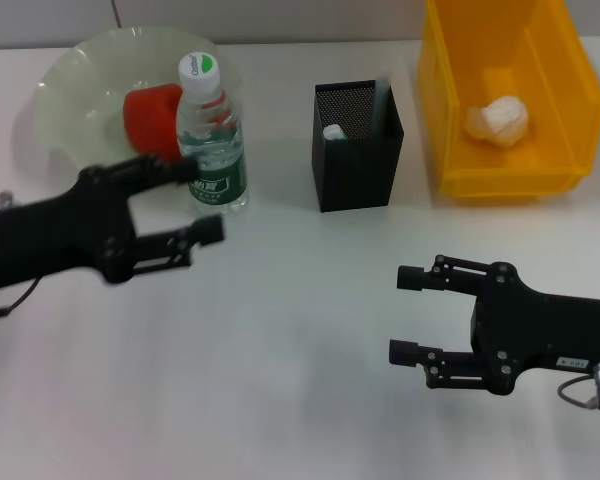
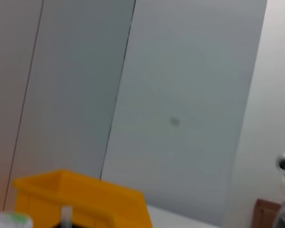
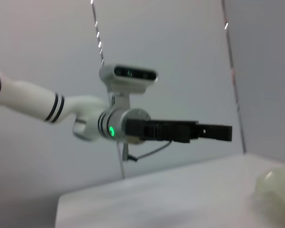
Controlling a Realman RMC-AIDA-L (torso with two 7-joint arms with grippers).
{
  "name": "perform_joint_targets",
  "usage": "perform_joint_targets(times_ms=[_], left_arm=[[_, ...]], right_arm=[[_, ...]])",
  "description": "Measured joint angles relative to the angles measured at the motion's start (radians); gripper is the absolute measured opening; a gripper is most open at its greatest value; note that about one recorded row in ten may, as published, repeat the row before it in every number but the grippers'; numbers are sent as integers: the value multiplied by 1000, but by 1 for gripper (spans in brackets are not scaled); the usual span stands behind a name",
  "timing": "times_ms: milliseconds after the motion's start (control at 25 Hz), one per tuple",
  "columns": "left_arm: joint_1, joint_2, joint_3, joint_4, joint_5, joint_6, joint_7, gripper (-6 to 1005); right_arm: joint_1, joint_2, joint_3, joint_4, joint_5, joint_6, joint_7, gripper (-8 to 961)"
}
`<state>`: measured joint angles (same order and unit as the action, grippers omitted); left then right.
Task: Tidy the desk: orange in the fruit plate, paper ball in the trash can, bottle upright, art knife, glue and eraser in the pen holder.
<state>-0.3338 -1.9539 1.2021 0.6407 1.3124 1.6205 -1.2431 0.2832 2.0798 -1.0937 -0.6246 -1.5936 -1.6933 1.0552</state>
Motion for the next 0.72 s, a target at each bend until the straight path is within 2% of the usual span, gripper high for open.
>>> perform_joint_targets(times_ms=[40, 80, 120, 200, 280, 480, 720], left_arm=[[4, 10, -6, -10, 13, 13, -1, 808], [4, 10, -6, -10, 13, 13, -1, 808], [17, 23, -37, -26, 59, 40, 1, 808], [25, 24, -61, -28, 89, 53, 5, 808], [37, 18, -99, -28, 155, 65, 10, 807], [38, 2, -107, -28, 217, 63, 14, 808], [39, -3, -101, -29, 222, 65, 28, 808]], right_arm=[[-4, 3, 0, -32, -16, 2, 32, 762], [-4, 3, 0, -57, -28, 2, 64, 762], [-3, 3, 0, -71, -33, 0, 83, 762], [1, 2, 0, -79, -34, -5, 95, 762], [5, 1, -2, -80, -36, -4, 95, 763], [28, 7, -8, -51, -31, 14, 66, 763], [81, 7, -8, 9, -28, 52, 58, 762]])
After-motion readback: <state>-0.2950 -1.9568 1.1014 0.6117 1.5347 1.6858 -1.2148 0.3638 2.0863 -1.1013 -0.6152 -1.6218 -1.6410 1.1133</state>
